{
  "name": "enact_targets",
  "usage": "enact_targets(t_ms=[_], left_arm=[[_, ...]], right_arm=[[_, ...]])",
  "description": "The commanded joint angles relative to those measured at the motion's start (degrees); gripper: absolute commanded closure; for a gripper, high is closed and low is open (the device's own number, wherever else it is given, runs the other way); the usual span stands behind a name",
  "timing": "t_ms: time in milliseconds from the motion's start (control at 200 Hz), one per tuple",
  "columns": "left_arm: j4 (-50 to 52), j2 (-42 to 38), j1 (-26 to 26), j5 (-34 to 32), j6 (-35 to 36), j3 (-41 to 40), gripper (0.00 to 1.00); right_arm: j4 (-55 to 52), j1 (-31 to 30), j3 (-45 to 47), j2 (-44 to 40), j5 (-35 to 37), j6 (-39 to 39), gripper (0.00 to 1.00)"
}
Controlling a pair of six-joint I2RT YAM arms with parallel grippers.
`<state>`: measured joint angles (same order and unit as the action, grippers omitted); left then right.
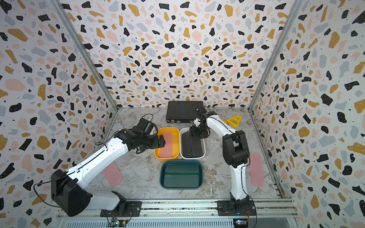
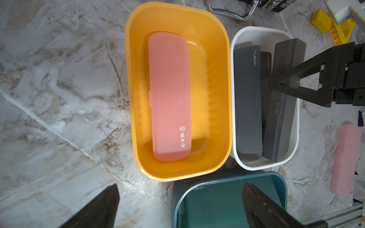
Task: Place the pencil cases by color into the storage box
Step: Place the pencil case at the storage box.
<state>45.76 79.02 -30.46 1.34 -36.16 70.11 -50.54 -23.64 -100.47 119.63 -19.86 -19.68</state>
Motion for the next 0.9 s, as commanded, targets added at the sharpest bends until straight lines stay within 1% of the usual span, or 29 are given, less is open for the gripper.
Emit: enact_targets(t_ms=[0, 185, 516, 896], left_arm=[[-0.75, -0.79, 0.42, 0.61, 0.86, -0.65, 0.0], [-0.81, -0.62, 0.6, 0.8, 0.99, -0.63, 0.0], [-0.74, -0.69, 0.74, 0.94, 1.05, -0.77, 0.0], [-0.89, -0.47, 0.75, 1.39, 0.96, -1.12, 0.0]], right_arm=[[-0.58, -0.36, -2.1, -0.46, 0.02, -0.35, 0.47], [-0.62, -0.36, -2.01, 0.07, 0.3, -0.19, 0.45], [-0.79, -0.36, -1.93, 0.25, 0.54, 0.04, 0.31], [-1.16, -0.36, -1.77, 0.32, 1.05, 0.35, 0.21]])
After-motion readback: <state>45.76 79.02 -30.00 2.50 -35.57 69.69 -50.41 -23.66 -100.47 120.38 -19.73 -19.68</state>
